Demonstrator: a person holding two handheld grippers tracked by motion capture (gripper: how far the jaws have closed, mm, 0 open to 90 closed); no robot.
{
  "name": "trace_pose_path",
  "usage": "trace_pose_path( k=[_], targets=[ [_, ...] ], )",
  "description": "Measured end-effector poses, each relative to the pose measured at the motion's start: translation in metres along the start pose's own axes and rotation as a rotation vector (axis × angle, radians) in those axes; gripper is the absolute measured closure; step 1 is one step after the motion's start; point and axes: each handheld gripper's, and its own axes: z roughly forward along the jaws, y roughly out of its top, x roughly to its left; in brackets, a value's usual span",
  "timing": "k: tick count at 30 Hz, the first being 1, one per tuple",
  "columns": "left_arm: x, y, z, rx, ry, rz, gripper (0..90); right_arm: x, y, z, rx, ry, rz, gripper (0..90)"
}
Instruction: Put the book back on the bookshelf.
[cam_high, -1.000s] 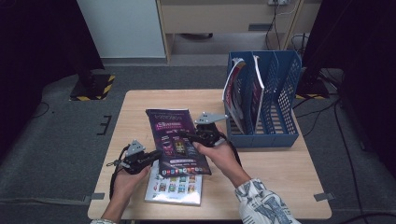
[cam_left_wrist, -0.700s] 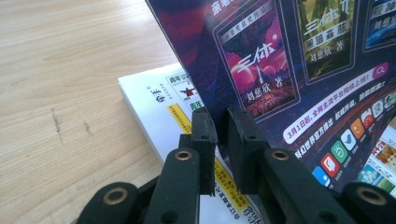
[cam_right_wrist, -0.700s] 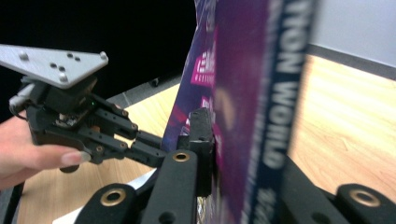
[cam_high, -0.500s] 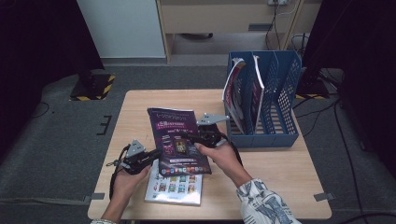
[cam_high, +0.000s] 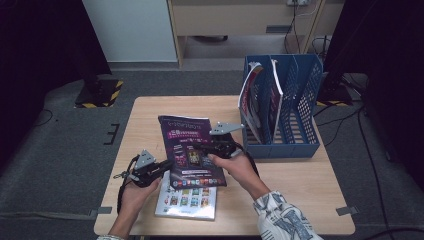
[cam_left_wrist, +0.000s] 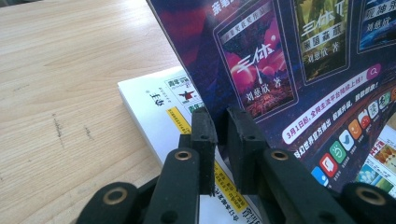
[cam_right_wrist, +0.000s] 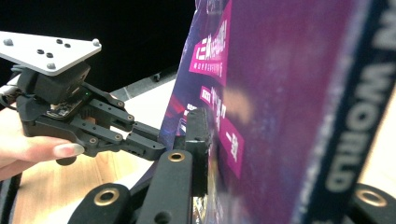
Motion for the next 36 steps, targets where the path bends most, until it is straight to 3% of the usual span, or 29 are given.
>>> trace_pose_path(
  k=[3,9,20,31,36],
  targets=[
    [0.000,0.001,-0.001,-0.005,0.004,0.008,81.2,0.000,0.000,-0.001,0.000,0.000,0.001,83.4],
    [0.001,0.003,-0.004,-0.017,0.014,0.017,81.5,0.002,0.002,-0.002,-0.009,0.020,0.000,81.1],
    [0.002,0.004,-0.006,-0.034,0.026,0.025,81.4,0.003,0.003,-0.001,-0.021,0.010,-0.020,84.0],
    [0.005,0.004,-0.010,-0.076,0.041,0.009,79.1,0.008,0.010,-0.003,-0.047,0.011,-0.044,84.3],
    [0.006,0.005,-0.012,-0.083,0.055,0.017,84.2,0.012,0.013,-0.005,-0.049,0.020,-0.055,84.3]
  ],
)
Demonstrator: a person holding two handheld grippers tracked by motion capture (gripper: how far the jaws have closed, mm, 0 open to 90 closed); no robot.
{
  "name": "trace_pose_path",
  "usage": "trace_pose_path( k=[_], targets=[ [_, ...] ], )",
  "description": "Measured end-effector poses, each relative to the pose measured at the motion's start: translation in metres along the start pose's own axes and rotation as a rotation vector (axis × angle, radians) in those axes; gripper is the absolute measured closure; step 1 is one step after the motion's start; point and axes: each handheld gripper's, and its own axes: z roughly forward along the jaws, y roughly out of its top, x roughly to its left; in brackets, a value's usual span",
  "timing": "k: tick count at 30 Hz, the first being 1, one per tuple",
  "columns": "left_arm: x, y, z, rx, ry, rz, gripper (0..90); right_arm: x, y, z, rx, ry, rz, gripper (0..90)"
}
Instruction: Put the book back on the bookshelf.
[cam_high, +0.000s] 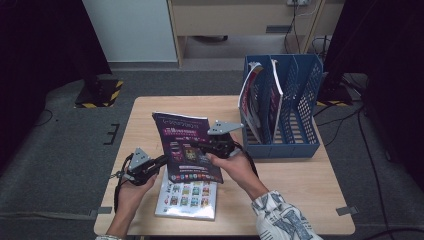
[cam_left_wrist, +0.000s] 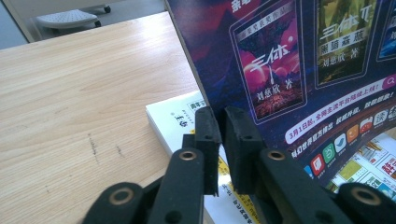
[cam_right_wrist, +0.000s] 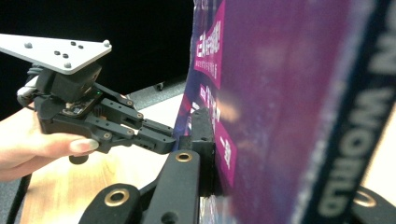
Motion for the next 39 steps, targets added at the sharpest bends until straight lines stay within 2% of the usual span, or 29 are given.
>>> trace_pose_path(
  k=[5,7,9,11,17,19,20,25,39],
  targets=[
    [0.004,0.000,-0.003,-0.037,0.002,-0.038,89.9,0.002,0.000,-0.002,-0.008,-0.005,-0.018,84.2],
    [0.004,0.000,-0.003,-0.046,0.002,-0.062,81.0,0.002,0.001,-0.002,-0.010,-0.001,-0.020,84.2],
    [0.004,-0.002,-0.001,-0.053,0.020,-0.069,75.2,0.003,0.000,-0.001,-0.009,0.004,-0.027,84.2],
    [0.004,-0.002,0.001,-0.061,0.029,-0.070,64.3,0.005,0.000,-0.001,-0.011,0.007,-0.040,84.2],
    [0.004,-0.004,0.003,-0.060,0.017,-0.090,56.1,0.005,0.001,-0.004,-0.029,0.007,-0.039,84.2],
    [0.004,-0.004,0.005,-0.053,-0.001,-0.097,51.8,0.005,0.001,-0.005,-0.033,0.009,-0.039,84.3],
    [0.003,-0.005,0.006,-0.052,-0.014,-0.099,51.7,0.006,0.001,-0.005,-0.035,0.013,-0.037,84.2],
    [0.001,-0.005,0.009,-0.041,-0.022,-0.088,47.5,0.007,0.001,-0.006,-0.051,0.024,-0.048,84.2],
    [0.004,-0.006,0.008,-0.040,0.006,-0.111,37.8,0.007,0.008,-0.009,-0.082,0.014,-0.048,84.2]
  ],
)
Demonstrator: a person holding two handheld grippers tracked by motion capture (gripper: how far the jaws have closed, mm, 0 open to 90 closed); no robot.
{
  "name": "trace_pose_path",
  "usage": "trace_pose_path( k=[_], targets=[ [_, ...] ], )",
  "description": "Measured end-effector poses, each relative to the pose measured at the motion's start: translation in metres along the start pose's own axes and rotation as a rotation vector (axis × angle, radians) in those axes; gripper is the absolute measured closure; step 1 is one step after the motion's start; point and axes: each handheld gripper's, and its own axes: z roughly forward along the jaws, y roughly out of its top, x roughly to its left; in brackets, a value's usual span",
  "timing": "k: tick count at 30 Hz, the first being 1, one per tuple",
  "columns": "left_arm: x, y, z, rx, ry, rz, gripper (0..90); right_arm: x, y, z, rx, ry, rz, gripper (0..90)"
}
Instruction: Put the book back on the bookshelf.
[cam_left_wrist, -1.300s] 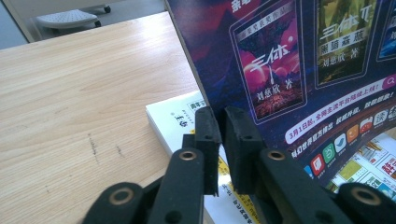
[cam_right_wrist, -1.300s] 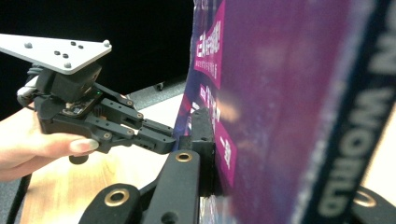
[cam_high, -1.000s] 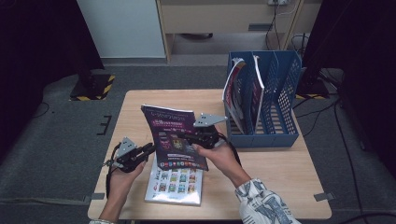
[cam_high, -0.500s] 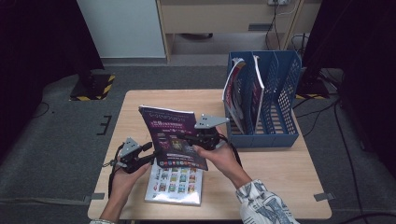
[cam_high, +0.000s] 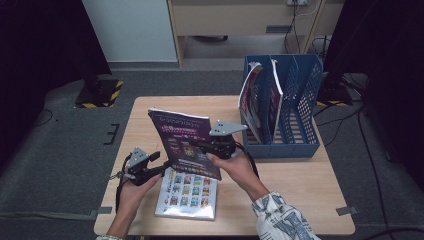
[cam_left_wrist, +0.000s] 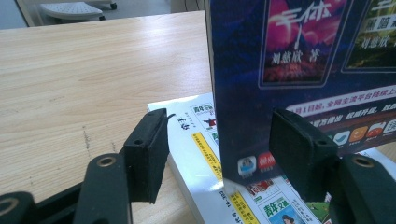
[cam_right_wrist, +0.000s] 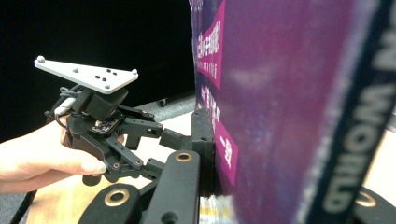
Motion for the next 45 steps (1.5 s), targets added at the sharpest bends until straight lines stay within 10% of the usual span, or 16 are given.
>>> trace_pose_path(
  k=[45],
  targets=[
    [-0.006,-0.003,0.005,0.065,0.023,0.080,33.9,-0.019,0.014,-0.031,-0.035,-0.065,0.018,84.3]
  ],
)
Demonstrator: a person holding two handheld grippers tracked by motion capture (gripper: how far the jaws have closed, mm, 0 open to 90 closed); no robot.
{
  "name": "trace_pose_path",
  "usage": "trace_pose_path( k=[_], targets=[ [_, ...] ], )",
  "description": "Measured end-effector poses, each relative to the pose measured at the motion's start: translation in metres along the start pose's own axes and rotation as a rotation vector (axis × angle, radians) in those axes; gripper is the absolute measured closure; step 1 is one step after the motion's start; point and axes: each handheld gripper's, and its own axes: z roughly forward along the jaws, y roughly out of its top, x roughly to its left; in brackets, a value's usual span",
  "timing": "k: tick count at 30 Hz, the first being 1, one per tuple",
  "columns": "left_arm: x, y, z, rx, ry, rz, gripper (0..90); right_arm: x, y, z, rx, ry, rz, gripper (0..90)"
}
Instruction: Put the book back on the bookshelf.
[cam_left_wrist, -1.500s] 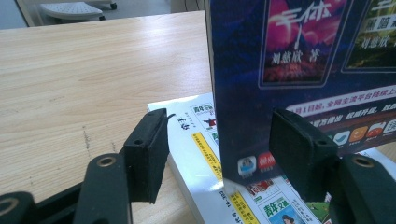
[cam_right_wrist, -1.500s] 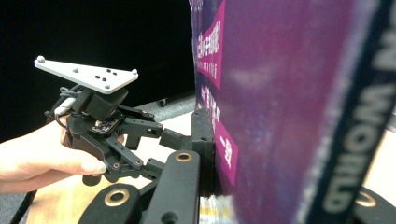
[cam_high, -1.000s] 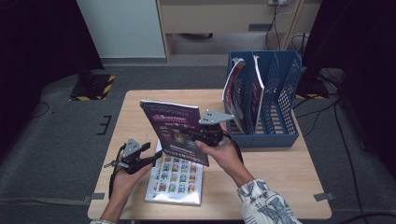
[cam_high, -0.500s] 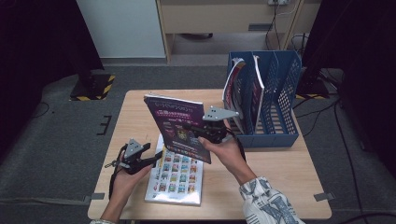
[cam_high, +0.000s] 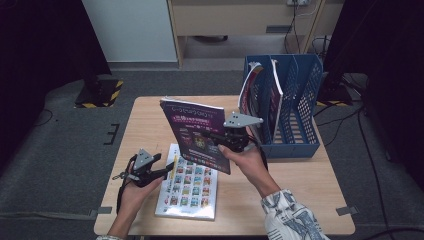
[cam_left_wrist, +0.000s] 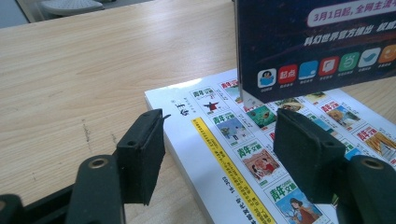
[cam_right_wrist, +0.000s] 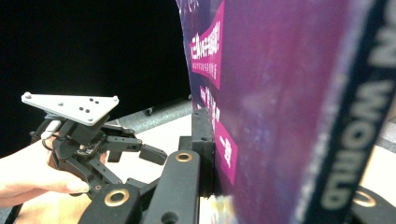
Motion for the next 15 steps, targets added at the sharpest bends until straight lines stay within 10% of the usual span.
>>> trace_pose_path(
  k=[15],
  targets=[
    [-0.002,0.000,0.001,0.011,0.003,0.017,33.8,-0.013,-0.001,-0.032,-0.023,-0.029,0.000,84.3]
  ],
)
